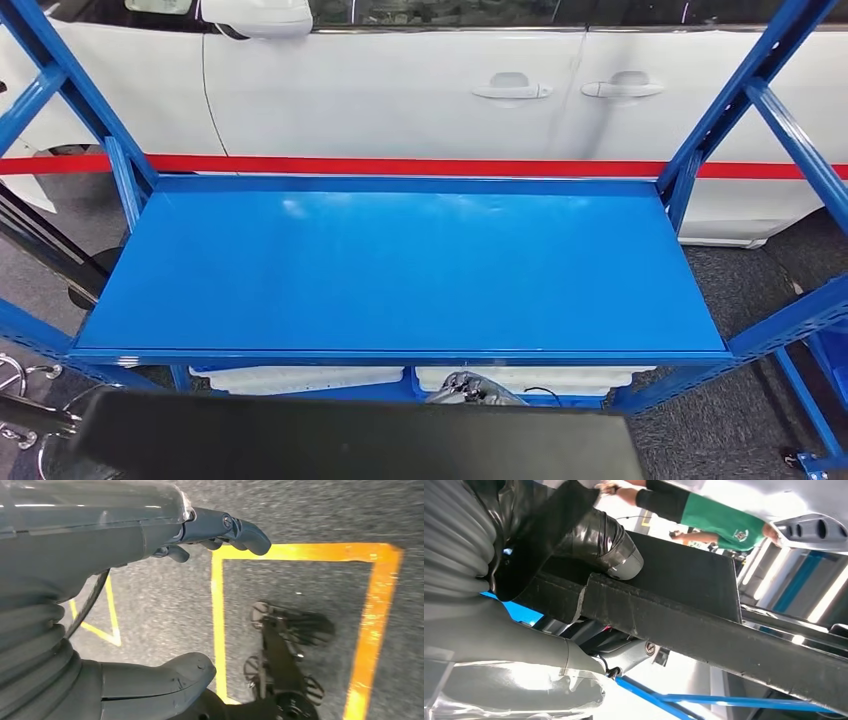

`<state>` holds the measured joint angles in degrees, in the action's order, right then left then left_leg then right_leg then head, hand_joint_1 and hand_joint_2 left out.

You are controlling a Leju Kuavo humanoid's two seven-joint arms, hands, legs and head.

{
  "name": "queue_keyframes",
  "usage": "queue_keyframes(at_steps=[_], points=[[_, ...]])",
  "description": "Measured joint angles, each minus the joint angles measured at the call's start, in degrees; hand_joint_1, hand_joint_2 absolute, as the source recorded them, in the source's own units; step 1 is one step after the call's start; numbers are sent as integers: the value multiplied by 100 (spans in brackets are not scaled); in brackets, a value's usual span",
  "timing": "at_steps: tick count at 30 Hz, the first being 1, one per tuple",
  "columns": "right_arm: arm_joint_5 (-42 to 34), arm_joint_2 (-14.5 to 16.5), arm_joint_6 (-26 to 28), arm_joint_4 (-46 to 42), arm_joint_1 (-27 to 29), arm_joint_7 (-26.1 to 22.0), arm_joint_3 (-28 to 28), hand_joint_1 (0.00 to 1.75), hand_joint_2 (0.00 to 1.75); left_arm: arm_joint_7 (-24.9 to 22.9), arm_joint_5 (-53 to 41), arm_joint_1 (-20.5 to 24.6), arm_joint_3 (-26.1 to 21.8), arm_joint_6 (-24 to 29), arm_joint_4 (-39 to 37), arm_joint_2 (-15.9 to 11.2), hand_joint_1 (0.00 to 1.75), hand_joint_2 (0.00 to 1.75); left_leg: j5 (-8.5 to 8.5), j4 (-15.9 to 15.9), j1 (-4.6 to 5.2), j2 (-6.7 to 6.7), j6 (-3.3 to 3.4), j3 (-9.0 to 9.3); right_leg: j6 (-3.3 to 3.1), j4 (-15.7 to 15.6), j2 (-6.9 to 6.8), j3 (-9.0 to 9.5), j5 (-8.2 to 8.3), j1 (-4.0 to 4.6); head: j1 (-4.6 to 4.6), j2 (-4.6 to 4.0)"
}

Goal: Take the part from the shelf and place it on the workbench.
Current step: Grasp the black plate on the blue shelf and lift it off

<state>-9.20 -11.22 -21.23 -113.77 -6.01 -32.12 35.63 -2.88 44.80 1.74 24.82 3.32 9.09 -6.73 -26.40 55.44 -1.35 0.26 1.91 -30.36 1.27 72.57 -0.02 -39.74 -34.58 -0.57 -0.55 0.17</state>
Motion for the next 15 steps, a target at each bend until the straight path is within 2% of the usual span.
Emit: queue_keyframes(at_steps=[1,2,4,5,6,8,9,10,11,12,14,15], points=[[16,-24,32,0,-1,-4,0,175,175,-39,45,-9,2,10,0,8,0,175,24,11,0,1,-11,-44,11,59,-1,56,7,-13,0,0],[33,-46,62,-2,-4,-9,0,175,175,-69,89,-16,2,14,0,14,0,175,46,21,-2,0,-25,-79,13,-115,-1,227,116,-24,-1,0],[61,-87,111,-17,-24,-19,0,175,175,-107,140,-23,1,13,0,29,0,175,82,29,-11,-2,-63,-112,-15,-924,1,777,410,-30,0,0],[74,-108,131,-33,-42,-24,-1,175,175,-116,147,-22,1,13,0,37,0,175,104,28,-12,-3,-93,-123,-40,-1326,4,1019,504,-13,-1,0],[84,-130,149,-52,-60,-30,-1,175,175,-120,153,-21,1,13,0,43,0,175,132,23,-14,-3,-131,-131,-68,-1589,8,1165,551,7,-1,1],[98,-174,177,-80,-90,-40,-2,175,175,-119,178,-23,-1,16,0,50,0,175,191,7,-15,-5,-216,-150,-120,-1742,13,1218,581,49,-2,1],[102,-195,182,-88,-101,-43,-3,175,175,-113,194,-27,-2,18,-1,50,0,175,191,7,-20,-6,-255,-160,-158,-1753,7,1199,616,37,-2,1],[109,-214,185,-94,-119,-45,-4,175,175,-99,210,-31,-5,20,-1,50,0,175,125,52,-21,-7,-284,-186,-202,-1773,-3,1176,657,28,-2,0],[121,-230,186,-100,-143,-44,-5,175,175,-85,222,-34,-7,22,-2,50,0,175,-22,190,-22,-10,-306,-241,-253,-1788,-15,1140,703,18,-2,0],[132,-245,188,-105,-165,-44,-8,175,175,-71,231,-35,-9,22,-2,50,0,175,-251,447,-25,-10,-316,-336,-298,-1796,-26,1093,746,11,-3,0],[157,-272,192,-109,-195,-44,-13,175,175,-57,241,-37,-11,22,-2,50,0,175,-748,1228,-24,-12,-334,-593,-346,-1760,-37,961,816,41,-2,0],[165,-283,193,-109,-197,-44,-15,175,175,-53,244,-40,-13,22,-2,50,0,175,-882,1562,-23,-12,-341,-678,-353,-1742,-40,893,852,57,-2,0]])
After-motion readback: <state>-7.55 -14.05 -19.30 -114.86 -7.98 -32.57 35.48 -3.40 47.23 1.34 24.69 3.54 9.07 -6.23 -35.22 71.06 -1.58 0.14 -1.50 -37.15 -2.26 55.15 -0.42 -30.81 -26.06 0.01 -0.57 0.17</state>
